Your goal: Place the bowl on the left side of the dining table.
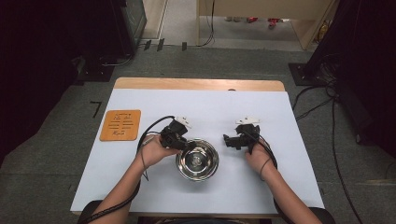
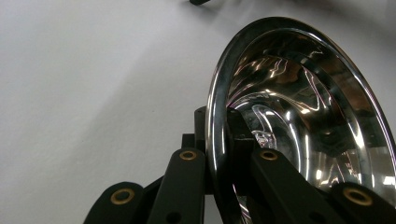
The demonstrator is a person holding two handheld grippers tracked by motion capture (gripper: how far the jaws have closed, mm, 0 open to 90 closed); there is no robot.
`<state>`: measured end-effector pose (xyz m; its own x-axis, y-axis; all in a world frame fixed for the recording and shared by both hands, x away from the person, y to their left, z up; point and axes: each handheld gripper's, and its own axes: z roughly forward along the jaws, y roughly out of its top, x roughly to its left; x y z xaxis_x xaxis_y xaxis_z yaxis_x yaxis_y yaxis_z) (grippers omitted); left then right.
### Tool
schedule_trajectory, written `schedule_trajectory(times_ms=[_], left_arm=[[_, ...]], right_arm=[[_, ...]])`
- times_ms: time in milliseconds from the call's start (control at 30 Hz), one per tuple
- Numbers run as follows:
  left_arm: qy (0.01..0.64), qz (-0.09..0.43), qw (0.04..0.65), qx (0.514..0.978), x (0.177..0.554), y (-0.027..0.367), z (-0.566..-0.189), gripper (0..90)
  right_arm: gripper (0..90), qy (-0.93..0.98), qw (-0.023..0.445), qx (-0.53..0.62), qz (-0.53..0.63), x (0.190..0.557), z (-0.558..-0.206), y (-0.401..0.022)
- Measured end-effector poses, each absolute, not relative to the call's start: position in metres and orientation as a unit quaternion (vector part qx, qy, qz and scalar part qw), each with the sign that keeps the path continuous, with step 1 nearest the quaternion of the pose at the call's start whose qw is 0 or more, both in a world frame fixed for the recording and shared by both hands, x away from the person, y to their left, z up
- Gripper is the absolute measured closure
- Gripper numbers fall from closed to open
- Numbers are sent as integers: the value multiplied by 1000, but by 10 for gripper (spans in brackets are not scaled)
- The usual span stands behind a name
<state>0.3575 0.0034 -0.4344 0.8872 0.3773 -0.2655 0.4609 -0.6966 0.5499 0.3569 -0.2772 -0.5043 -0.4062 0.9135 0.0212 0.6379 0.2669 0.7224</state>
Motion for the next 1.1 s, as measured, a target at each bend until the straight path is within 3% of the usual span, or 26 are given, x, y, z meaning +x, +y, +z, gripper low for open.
schedule_trajectory(times_ms=[1100], left_arm=[[267,-36,326,906,370,30,-419,877]], right_arm=[[49,769,206,504,335,357,-504,-277]])
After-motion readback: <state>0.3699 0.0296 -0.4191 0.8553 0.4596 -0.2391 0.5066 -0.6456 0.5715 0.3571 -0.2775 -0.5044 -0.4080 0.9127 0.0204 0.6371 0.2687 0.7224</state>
